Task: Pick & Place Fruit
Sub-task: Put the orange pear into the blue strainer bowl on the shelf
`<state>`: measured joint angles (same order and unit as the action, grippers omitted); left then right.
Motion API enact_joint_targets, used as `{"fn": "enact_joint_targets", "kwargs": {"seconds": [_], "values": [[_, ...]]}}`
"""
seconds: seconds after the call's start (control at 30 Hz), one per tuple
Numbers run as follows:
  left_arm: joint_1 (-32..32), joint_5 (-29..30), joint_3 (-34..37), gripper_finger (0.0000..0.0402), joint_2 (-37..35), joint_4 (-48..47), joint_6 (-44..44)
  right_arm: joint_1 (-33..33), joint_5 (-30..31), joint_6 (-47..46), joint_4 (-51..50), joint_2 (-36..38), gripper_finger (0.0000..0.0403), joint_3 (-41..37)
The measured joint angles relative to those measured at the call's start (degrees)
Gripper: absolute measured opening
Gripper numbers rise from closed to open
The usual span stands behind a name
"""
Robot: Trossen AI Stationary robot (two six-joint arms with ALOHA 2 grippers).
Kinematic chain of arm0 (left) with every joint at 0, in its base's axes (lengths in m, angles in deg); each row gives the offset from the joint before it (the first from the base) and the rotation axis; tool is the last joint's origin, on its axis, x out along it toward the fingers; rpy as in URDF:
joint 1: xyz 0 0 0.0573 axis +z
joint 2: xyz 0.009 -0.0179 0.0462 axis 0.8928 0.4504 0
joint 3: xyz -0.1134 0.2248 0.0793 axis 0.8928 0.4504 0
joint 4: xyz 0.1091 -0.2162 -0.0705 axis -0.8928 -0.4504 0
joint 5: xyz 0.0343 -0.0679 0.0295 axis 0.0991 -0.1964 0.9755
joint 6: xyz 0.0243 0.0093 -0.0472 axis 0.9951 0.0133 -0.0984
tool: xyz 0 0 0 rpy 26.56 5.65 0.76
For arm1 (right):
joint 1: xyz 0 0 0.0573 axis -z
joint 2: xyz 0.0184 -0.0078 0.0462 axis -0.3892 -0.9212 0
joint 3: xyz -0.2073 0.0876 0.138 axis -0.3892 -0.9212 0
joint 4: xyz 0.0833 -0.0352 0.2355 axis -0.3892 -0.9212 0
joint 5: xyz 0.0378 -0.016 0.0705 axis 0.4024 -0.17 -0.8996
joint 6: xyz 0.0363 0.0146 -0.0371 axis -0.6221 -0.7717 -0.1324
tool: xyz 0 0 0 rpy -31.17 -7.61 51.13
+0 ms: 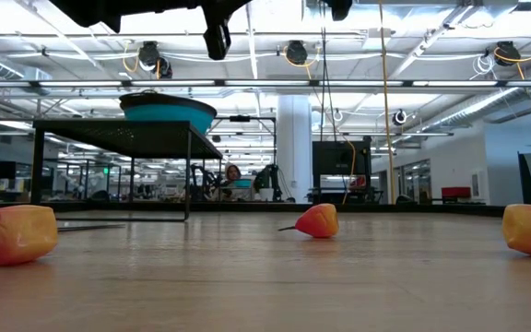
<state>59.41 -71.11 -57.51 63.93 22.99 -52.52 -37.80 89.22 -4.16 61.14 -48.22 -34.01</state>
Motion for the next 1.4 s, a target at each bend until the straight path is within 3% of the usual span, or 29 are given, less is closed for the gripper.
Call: {"fn": "enact_joint_targets", "kwargs": {"seconds": [0.27, 0.7, 1.0, 1.4], "values": [[0.04, -0.98, 0.0, 0.0097, 0.0, -0.06, -0.57, -0.04, -0.02, 0.0, -0.42, 0.0, 0.0123, 0.0], [0.04, -1.2, 0.0, 0.0093, 0.0, 0.14, -2.04, -0.04, -0.34, -1.83, -0.54, 0.0, 0.0125, 0.0], [0.04, -1.33, 0.11, 0.0093, 0.13, -0.41, -2.2, -0.04, -0.62, -6.19, -3.32, 0.04, 0.0166, 0.02], [-0.11, -3.62, 0.11, 0.0092, 0.13, -0.43, -3.66, -0.1, -0.89, -5.05, -4.21, 0.59, 0.0207, 0.04]]}}
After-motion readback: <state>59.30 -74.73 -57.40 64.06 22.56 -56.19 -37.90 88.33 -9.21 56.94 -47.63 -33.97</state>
